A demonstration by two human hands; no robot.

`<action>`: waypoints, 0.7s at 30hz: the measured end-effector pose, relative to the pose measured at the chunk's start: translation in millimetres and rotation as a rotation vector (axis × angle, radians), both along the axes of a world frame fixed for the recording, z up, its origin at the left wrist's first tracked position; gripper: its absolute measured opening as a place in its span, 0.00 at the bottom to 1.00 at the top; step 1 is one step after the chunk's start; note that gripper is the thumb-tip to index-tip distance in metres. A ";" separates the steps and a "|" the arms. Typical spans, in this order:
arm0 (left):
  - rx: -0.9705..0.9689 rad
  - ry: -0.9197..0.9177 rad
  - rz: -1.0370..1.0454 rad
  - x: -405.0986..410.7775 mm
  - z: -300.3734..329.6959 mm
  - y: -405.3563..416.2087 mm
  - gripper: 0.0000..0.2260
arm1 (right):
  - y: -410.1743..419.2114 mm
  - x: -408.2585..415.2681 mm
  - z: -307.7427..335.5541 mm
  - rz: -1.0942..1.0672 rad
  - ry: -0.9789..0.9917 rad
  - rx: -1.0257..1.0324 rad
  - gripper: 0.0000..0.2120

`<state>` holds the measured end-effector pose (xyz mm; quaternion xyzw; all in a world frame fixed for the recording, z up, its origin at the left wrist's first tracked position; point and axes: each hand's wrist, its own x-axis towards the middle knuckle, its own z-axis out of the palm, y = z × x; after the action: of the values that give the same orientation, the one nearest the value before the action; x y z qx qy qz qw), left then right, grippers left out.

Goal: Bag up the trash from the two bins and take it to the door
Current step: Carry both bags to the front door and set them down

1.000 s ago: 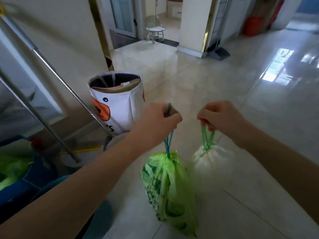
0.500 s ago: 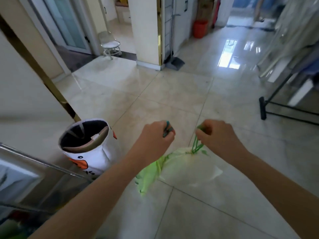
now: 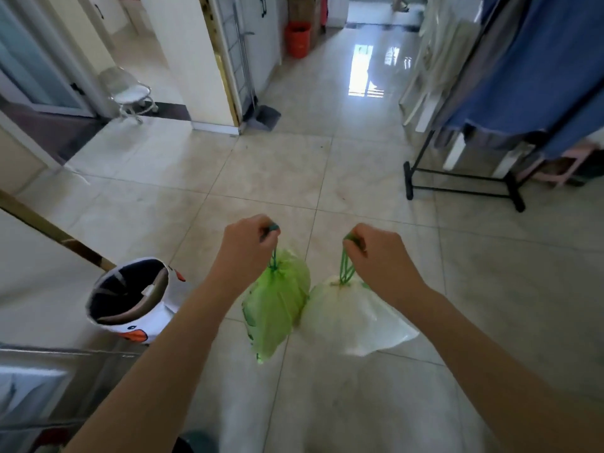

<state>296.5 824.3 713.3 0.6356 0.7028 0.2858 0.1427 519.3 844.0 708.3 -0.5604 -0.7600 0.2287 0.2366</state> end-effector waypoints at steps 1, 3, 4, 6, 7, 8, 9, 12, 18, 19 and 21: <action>-0.015 -0.050 -0.004 7.7 -1.0 0.6 0.06 | -3.3 11.3 0.0 -0.023 -0.001 -0.015 0.08; -0.064 -0.207 -0.006 24.6 -8.2 3.9 0.05 | -8.9 34.5 -2.6 -0.076 0.001 -0.047 0.09; -0.091 -0.303 -0.003 33.6 -13.7 6.4 0.06 | -10.4 46.2 -4.8 -0.108 0.008 -0.062 0.10; -0.143 -0.456 -0.019 52.9 -25.6 11.0 0.08 | -13.8 69.5 -10.5 -0.186 0.025 -0.086 0.11; -0.166 -0.502 -0.035 63.4 -31.5 14.0 0.09 | -14.9 81.0 -13.6 -0.232 0.033 -0.101 0.10; -0.193 -0.535 -0.052 73.9 -37.9 17.6 0.09 | -15.5 92.5 -17.3 -0.279 0.043 -0.120 0.09; -0.220 -0.563 -0.068 84.3 -44.6 22.2 0.08 | -15.6 103.7 -21.8 -0.324 0.055 -0.142 0.08; -0.317 -0.661 -0.119 114.2 -58.0 41.6 0.05 | -8.5 135.7 -34.8 -0.469 0.097 -0.219 0.06; -0.525 -0.738 -0.273 180.8 -75.2 127.3 0.12 | 15.8 221.1 -49.9 -0.886 0.097 -0.288 0.07; -0.557 -0.729 -0.303 187.5 -75.1 137.6 0.12 | 17.1 232.0 -51.2 -0.947 0.085 -0.280 0.08; -0.524 -0.707 -0.324 190.0 -75.7 147.5 0.11 | 17.9 240.4 -50.2 -0.967 0.070 -0.288 0.08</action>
<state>486.5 971.7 637.6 0.5432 0.5512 0.2719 0.5720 759.8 861.9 658.2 -0.8673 -0.3658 0.2142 0.2611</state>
